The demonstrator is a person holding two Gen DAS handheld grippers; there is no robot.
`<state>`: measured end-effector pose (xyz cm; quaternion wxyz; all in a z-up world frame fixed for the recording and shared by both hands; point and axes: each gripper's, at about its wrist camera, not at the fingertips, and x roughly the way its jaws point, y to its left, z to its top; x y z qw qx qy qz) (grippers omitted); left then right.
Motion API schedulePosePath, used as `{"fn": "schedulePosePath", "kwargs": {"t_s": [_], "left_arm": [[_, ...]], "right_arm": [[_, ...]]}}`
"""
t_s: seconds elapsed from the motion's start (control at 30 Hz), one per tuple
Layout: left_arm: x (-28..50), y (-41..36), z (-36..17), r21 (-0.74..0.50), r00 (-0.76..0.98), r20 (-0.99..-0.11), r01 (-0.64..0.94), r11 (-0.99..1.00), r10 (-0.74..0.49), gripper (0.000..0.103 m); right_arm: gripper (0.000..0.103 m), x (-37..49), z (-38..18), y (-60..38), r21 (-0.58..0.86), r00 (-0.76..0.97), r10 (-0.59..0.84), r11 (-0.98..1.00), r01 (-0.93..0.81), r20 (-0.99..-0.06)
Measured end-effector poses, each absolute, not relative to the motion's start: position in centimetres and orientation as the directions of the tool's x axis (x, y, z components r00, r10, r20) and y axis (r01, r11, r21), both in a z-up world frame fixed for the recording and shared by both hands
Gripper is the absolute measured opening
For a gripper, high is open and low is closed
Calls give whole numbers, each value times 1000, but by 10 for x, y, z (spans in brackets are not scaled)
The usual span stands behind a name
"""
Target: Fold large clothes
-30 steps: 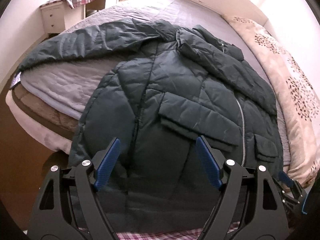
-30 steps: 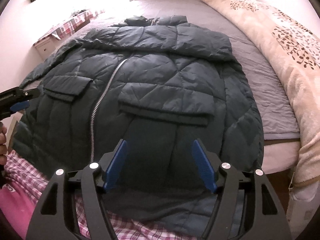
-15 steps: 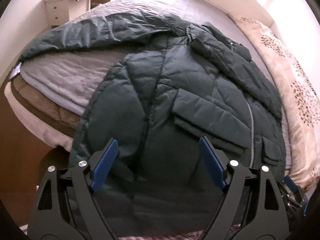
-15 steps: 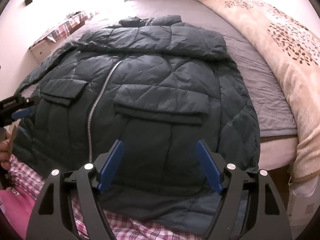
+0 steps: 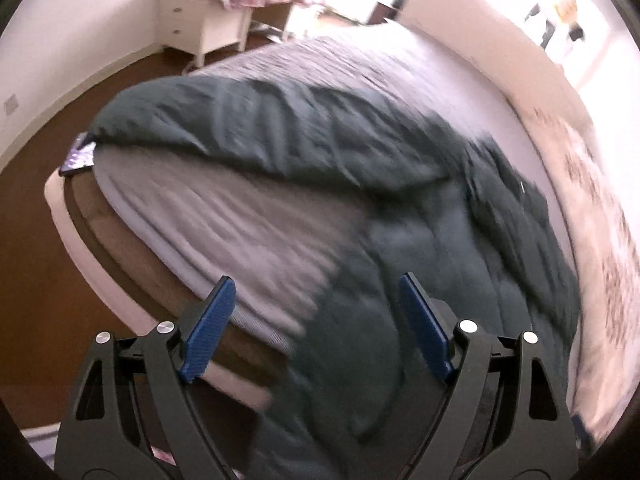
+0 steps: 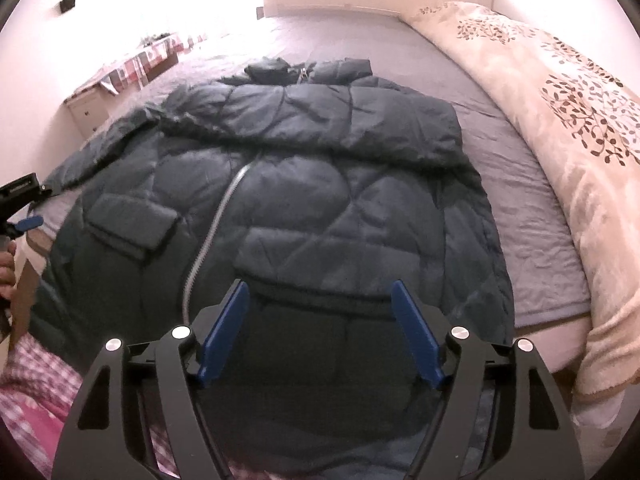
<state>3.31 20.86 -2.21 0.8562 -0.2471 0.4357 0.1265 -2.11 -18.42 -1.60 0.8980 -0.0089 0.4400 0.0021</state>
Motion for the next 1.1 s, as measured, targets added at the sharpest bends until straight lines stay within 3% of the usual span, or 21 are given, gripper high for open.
{"fn": "schedulePosePath", "kwargs": {"t_s": [0.13,0.47,0.83,0.93,1.0,1.1], "left_arm": [[43,248,-26,-359,606,-795,-486,796,11,80],[71,315,-62,-430,587,-810,-597,677,4,55],[94,348,-71,-481,621,-783,-642,597,36,55],[100,357,-76,-492,624,-780,-660,568,50,37],[105,362,-80,-463,601,-796,-679,570,70,11],[109,366,-79,-434,595,-798,-678,593,95,5]], "right_arm": [[69,-8,-10,-181,26,617,32,999,-20,-786],[68,12,-15,-166,47,596,66,998,-48,-801],[65,19,-23,-161,40,567,65,998,-56,-821],[65,19,-24,-160,34,566,62,998,-60,-822],[65,19,-24,-160,33,564,61,998,-59,-824],[65,19,-26,-160,30,562,59,998,-60,-825]]}}
